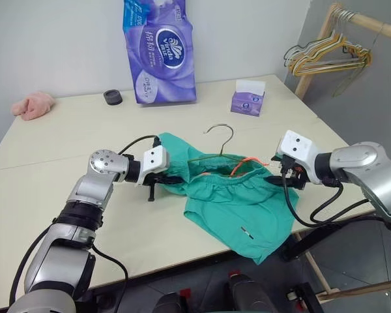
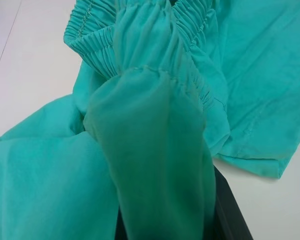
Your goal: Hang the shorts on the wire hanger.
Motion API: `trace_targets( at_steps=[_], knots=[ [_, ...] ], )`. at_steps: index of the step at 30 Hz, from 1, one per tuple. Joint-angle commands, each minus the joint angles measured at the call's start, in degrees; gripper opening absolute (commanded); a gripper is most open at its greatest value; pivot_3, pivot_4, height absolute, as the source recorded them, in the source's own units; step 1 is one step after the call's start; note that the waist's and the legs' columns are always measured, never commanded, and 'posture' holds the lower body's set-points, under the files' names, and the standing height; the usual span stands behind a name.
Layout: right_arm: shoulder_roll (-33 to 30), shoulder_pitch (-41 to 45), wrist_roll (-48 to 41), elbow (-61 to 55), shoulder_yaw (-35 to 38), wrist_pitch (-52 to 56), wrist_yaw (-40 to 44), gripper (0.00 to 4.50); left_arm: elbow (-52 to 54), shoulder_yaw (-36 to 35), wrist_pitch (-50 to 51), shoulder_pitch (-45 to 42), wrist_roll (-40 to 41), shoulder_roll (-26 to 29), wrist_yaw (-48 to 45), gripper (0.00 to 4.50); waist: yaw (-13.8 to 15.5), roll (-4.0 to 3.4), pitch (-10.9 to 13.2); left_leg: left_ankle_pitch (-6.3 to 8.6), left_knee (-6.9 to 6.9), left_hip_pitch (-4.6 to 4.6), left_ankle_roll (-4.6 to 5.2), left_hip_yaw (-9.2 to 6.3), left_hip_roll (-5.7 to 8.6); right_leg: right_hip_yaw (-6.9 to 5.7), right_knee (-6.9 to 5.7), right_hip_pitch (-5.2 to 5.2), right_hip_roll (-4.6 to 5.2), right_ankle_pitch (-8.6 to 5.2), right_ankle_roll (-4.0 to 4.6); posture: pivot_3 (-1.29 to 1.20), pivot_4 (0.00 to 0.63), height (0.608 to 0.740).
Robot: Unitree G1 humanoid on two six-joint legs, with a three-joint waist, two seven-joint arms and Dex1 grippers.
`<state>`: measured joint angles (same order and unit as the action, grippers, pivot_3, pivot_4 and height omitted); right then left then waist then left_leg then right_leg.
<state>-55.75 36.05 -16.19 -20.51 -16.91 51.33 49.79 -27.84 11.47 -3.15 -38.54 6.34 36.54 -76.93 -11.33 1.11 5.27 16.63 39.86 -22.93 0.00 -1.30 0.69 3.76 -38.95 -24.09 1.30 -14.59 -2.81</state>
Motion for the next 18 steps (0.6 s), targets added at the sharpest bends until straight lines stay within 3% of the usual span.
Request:
trace_targets(
  at_steps=[1,16,18],
  knots=[
    [0.71,-0.01,1.78,2.41,0.87,-2.44,0.53,3.29,-0.83,-1.0,-2.31,-1.18,0.02,-0.01,-0.12,0.0,0.01,0.0,0.0,0.0,0.0,0.0,0.0,-0.01,0.0,-0.01,0.0,0.01,0.0,0.0,0.0,-0.23,0.059,0.74],
    [15.56,7.8,6.55,17.18,-7.34,-5.58,3.35,3.29,-1.27,-1.84,-2.74,-1.37,0.51,-0.57,0.21,0.0,-0.33,0.0,-0.02,0.0,0.0,0.01,-0.01,-0.06,0.02,-0.05,-0.03,0.0,0.0,0.01,0.01,-0.22,0.049,0.74],
    [16.51,8.25,7.43,18.43,-7.81,-6.26,3.82,2.92,-0.52,-2.31,-1.74,-1.16,1.23,-0.74,0.33,0.0,-0.33,0.0,-0.02,0.0,0.0,-0.01,-0.01,-0.08,0.02,-0.06,-0.02,0.0,0.01,0.01,0.01,-0.21,0.05,0.74]
  ],
)
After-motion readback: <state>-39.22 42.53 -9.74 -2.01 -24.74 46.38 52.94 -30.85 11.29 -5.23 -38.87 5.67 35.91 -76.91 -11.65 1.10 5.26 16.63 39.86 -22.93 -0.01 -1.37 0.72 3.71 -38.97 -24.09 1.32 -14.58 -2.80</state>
